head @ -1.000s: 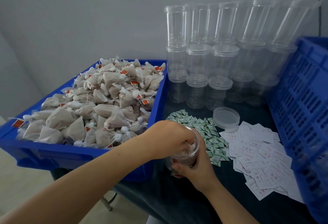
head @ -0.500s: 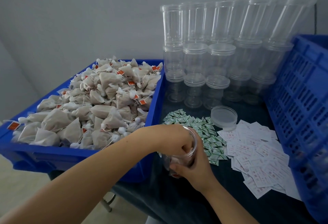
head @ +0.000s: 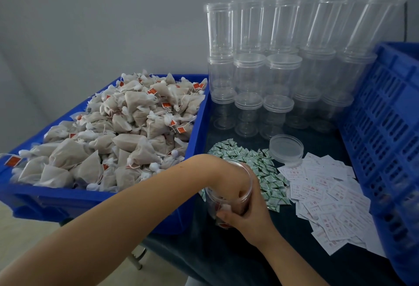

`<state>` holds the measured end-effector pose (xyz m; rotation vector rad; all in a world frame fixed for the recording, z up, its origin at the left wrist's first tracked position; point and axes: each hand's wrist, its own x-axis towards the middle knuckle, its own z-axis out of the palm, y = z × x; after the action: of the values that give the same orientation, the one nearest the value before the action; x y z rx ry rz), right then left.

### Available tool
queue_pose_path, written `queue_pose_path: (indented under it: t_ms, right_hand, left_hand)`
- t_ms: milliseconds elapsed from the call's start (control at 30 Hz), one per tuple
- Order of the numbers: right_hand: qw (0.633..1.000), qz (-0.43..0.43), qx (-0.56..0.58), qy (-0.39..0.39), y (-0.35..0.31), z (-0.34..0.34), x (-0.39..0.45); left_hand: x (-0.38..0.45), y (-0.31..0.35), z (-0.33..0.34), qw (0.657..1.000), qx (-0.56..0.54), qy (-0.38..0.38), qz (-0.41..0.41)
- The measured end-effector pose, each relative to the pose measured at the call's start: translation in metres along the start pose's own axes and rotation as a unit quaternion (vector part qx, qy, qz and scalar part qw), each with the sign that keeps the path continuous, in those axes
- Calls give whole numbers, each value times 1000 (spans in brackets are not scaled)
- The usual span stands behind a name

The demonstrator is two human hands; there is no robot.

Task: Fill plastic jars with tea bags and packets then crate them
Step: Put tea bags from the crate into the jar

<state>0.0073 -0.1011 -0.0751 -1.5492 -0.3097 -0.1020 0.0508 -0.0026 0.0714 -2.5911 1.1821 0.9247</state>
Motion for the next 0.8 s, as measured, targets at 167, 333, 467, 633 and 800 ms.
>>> queue_pose_path:
  t_ms: [167, 333, 467, 633, 800]
  right_hand:
    - [1000, -7, -2, -7, 2, -1, -1]
    - [1000, -19, -19, 4, -3, -1, -1]
    - [1000, -9, -21, 0, -3, -2, -4]
    - [1000, -12, -27, 1, -7, -2, -5]
    - [998, -33, -51, 11, -9, -1, -3]
  left_hand:
    - [-1, -2, -7, 999, -21, -46, 3]
    - [-12, -12, -23, 996, -83, -17, 2]
    - [-23, -25, -42, 943, -274, 189, 28]
    - [7, -47, -46, 923, -191, 333, -27]
    - [46, -62, -28, 987, -9, 143, -68]
